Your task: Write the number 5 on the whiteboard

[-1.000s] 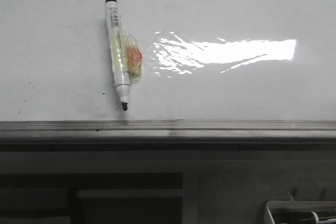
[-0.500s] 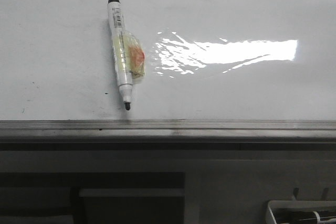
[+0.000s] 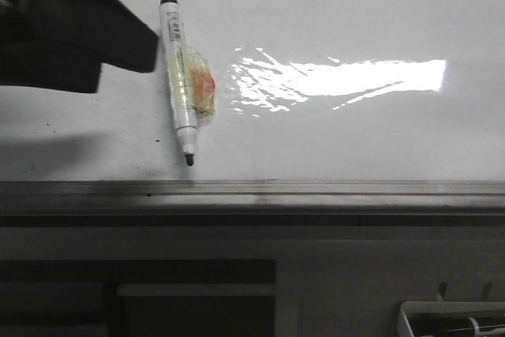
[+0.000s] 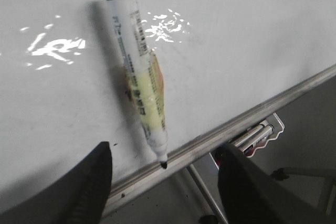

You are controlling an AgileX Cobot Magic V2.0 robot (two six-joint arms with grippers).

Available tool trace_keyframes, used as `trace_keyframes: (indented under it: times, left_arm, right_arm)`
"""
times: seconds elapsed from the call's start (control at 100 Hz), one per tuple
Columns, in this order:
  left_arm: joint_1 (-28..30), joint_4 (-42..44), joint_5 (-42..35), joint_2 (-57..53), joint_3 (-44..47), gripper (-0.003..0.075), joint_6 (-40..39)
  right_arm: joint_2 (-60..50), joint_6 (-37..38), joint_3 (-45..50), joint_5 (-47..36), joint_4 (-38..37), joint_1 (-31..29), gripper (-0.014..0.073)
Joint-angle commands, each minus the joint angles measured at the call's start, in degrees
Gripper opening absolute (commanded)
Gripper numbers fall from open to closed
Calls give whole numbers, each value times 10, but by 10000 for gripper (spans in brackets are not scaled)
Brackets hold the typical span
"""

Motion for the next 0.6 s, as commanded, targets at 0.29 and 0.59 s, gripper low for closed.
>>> trace_keyframes:
  times: [0.29,0.59]
  left_arm:
    - [-35,-82,-123,118,-46,368,0]
    - [-36,-62,-98,133,-46,-19,3]
  right_arm:
    - [6,-5,-21,-50,7,-3,438]
    - [6,-5,-30,-16,22,-3,438]
